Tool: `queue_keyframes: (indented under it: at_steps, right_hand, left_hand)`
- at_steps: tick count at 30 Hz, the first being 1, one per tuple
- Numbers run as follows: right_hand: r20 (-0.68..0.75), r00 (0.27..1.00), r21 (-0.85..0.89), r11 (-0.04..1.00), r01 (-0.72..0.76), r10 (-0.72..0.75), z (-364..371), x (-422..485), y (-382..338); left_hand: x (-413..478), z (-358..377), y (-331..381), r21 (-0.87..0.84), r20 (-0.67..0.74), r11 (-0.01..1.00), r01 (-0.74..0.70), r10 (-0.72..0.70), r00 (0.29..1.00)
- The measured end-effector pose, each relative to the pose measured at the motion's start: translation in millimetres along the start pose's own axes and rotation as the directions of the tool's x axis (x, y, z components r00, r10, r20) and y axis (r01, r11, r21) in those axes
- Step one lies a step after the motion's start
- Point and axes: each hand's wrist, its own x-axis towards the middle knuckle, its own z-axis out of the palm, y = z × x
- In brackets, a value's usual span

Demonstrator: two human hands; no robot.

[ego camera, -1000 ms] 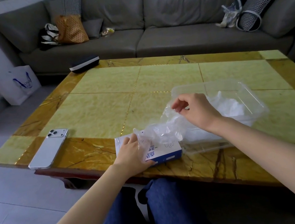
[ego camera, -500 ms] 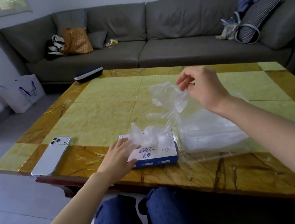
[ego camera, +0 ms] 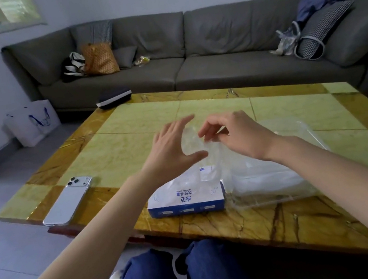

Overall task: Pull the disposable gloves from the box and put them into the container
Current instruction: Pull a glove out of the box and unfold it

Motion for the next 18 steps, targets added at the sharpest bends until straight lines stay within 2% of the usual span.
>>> queue_keyframes:
  at_steps: [2,5,8,10,15,18]
  right_hand:
    - [-0.018,1.0,0.0,1.0,0.013,-0.013,-3.6,-2.9,-1.3]
    - [-0.079,0.996,-0.081,0.995,-0.057,0.05,-11.3,-5.6,2.5]
    - [0.071,0.972,-0.171,0.963,-0.21,0.224,-13.5,-9.0,9.5]
    - [0.189,0.937,-0.133,0.953,-0.271,0.293,-12.5,-10.4,16.4]
    - [0.163,0.929,-0.104,0.942,-0.318,0.332,-25.3,-10.7,41.6]
    - [0.126,0.917,-0.113,0.924,-0.365,0.378,-39.2,-7.1,50.9]
  left_hand:
    - [5.6,1.1,5.7,0.033,0.024,0.999,-0.038,0.037,0.999]
    - [12.3,-2.2,6.1,-0.106,0.04,0.994,0.001,0.003,0.999]
    - [18.3,-7.4,12.6,-0.181,0.091,0.982,0.044,-0.028,0.996]
    - [21.8,-10.5,17.9,-0.215,0.126,0.974,0.065,-0.038,0.991]
    - [35.9,-21.0,14.6,-0.069,0.269,0.996,0.064,-0.043,0.962]
    - [51.1,-20.7,10.7,-0.017,0.293,0.997,0.081,-0.073,0.953]
